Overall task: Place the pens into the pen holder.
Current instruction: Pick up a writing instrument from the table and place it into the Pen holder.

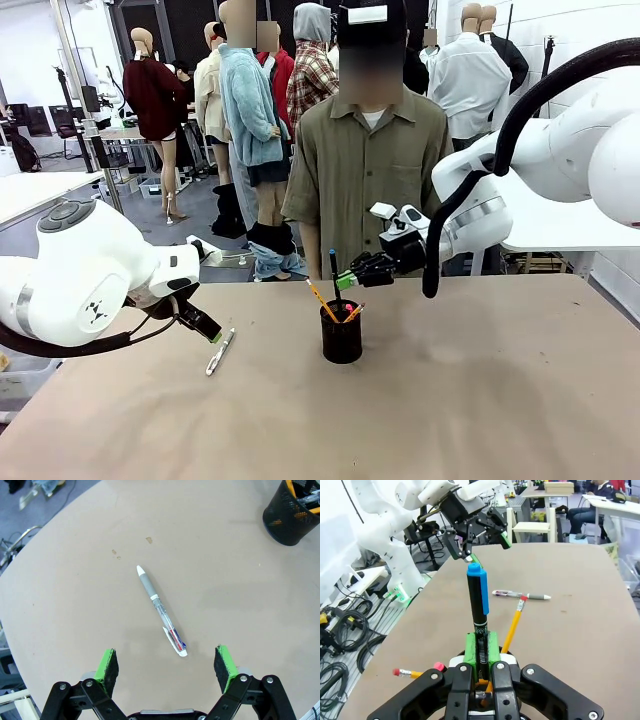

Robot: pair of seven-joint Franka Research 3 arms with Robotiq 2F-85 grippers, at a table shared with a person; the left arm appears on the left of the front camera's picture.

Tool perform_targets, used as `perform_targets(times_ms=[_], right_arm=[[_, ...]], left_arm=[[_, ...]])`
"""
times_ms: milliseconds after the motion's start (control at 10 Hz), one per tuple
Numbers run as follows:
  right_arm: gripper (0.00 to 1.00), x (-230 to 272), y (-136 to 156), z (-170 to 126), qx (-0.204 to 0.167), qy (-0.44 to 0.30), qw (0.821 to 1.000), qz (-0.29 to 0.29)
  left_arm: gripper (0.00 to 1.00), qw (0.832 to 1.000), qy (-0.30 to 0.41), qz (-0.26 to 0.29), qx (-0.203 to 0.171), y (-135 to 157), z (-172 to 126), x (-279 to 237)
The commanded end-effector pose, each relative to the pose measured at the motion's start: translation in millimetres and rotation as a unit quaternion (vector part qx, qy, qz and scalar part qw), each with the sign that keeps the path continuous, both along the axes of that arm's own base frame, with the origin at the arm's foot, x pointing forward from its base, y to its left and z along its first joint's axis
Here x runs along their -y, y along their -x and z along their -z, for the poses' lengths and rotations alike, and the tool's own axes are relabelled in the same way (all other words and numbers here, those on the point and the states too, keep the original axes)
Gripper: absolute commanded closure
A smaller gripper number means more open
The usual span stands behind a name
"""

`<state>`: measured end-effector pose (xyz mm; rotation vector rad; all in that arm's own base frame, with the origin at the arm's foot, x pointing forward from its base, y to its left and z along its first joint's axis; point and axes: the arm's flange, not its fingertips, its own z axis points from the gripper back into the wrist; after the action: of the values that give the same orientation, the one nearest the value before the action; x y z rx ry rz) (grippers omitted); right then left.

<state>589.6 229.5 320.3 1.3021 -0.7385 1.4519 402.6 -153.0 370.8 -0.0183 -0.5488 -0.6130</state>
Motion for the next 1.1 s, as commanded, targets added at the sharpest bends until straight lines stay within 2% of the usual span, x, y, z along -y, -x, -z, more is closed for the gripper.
perform_targets(times_ms=[0,300,400,700,1000], right_arm=[[1.00,-6,-10,4,-0.015,0.021,1.000,-0.013],[1.00,-11,-16,11,-0.021,0.038,0.999,-0.012],[0.92,-11,-16,14,-0.023,0.042,0.999,-0.011],[0.49,-11,-15,17,-0.020,0.049,0.999,-0.013],[0.49,3,-8,11,-0.010,0.036,0.999,-0.001]], left_arm=[[0.00,1.000,0.002,-0.002,0.000,0,-1,-2],[0.00,1.000,0.002,-0.002,0.000,0,-1,-2],[0.00,1.000,0.002,-0.002,0.000,0,-1,-2],[0.00,1.000,0.002,-0.002,0.000,0,-1,-2],[0.00,1.000,0.002,-0.002,0.000,0,-1,-2]])
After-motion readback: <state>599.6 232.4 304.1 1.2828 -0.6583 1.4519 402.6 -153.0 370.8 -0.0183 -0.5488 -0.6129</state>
